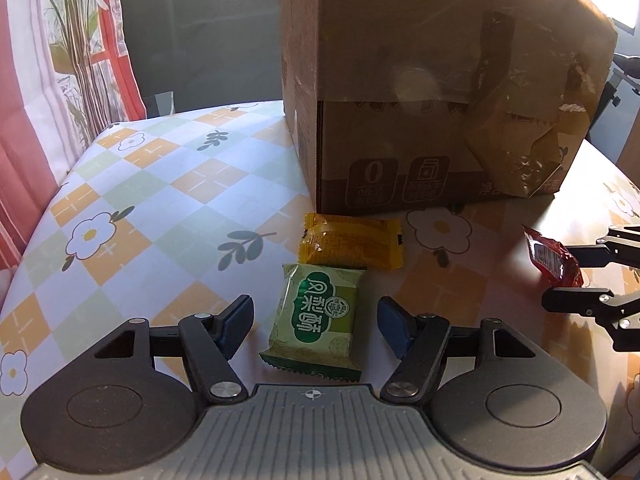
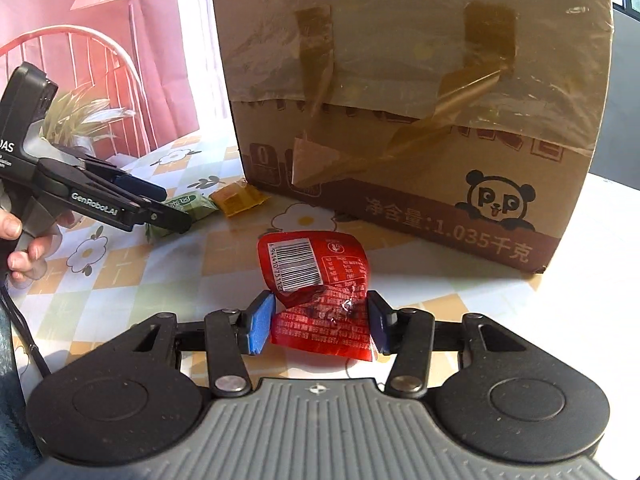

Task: Organize snacks
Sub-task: 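Grasp the red candy bag with the right tool while the left tool grasps the green packet, then carry both packets over the box and open both tools to drop them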

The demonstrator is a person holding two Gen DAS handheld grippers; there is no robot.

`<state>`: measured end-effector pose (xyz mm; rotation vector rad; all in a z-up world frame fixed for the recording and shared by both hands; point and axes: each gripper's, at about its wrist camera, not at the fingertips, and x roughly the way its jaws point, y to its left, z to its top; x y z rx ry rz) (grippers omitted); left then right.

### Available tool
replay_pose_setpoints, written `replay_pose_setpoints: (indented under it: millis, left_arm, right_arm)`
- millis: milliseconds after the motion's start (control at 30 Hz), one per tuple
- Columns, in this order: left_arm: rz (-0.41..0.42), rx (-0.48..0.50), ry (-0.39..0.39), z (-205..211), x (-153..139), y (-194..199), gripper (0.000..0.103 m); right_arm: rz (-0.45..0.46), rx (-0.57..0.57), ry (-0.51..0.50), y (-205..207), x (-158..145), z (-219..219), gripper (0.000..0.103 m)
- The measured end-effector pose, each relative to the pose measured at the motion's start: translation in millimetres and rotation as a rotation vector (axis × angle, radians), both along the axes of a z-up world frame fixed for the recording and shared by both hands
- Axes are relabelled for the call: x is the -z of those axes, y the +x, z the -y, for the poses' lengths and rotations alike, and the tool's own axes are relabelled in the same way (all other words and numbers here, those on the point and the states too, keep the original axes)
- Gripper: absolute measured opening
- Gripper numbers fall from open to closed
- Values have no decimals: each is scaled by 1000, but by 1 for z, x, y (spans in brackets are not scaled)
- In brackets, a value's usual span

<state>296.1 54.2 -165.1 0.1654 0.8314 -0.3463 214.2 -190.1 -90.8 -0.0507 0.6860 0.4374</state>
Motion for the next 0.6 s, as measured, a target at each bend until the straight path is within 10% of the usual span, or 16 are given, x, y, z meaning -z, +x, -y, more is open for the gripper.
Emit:
replay_pose_setpoints:
  millis: [100,200,600]
  left_arm:
    - [19,-14,-5,2,2,1,66]
    - [33,-6,-12,5,1,-1,42]
    - [13,-63,-31,8,-4,-37,41]
  right_arm:
    - [10,-14,-18,-1,1,-2,51]
    - [13,-5,-9,-1,2,0,51]
    - [13,17,9,1,3,5,51]
